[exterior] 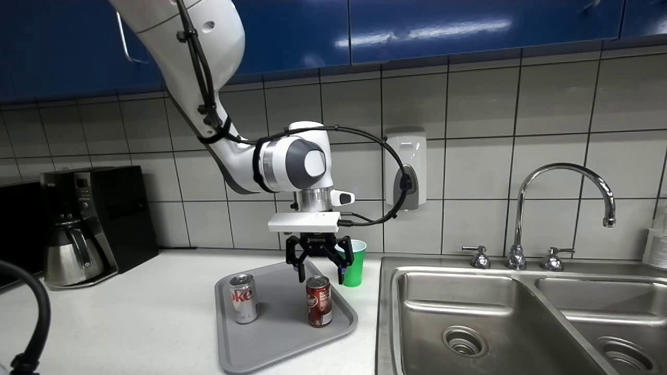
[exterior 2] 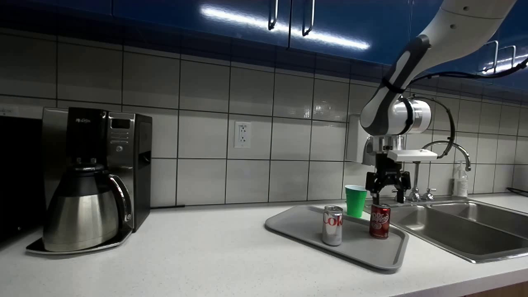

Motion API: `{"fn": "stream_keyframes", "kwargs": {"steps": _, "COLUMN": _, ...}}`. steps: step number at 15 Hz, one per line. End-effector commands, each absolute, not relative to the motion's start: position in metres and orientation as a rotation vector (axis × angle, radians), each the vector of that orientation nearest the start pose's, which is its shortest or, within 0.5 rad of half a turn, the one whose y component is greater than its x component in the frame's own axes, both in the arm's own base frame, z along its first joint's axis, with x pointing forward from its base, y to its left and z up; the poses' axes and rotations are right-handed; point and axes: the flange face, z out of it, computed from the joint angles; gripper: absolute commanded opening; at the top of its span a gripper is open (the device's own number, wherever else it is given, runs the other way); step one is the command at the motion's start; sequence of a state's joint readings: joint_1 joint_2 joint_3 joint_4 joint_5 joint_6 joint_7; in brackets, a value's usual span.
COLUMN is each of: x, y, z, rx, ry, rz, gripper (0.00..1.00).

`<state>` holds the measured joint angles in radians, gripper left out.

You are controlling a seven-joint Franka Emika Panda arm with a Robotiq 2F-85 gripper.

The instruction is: Remove the cans from the tray and put them on the countertop

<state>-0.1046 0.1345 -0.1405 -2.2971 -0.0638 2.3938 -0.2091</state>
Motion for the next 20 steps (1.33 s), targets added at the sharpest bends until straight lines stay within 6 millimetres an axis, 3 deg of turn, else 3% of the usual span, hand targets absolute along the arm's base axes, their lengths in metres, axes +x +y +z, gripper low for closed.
{"fn": "stream_keyframes", "kwargs": {"steps": 1, "x": 0.519, "y": -0.119, "z": 0.283, "rx": -3.187, "ry": -0.010, "rz": 0.070, "gripper": 1.00}}
{"fn": "stream_keyframes", "kwargs": {"steps": 13, "x": 0.525, "y": -0.115, "z": 0.259, "rx": -3.188, "ry": -0.025, "rz": 0.117, "gripper": 1.00}}
{"fn": "stream_keyframes", "kwargs": {"steps": 14, "x": 0.526, "y": -0.115, "z": 0.259, "rx": -3.186, "ry": -0.029, "rz": 0.114, "gripper": 0.95}}
{"fn": "stream_keyframes", "kwargs": {"steps": 15, "x": 0.526, "y": -0.115, "z": 0.260, "rx": -3.185, "ry": -0.034, "rz": 0.110, "gripper": 0.72}}
{"fn": "stream_keyframes", "kwargs": {"steps": 17, "x": 0.526, "y": -0.115, "z": 0.262, "rx": -3.185, "ry": -0.039, "rz": 0.102, "gripper": 0.68}}
{"fn": "stream_keyframes", "kwargs": {"steps": 20, "x": 0.525, "y": -0.115, "z": 0.264, "rx": -3.185, "ry": -0.043, "rz": 0.095, "gripper": 0.44}}
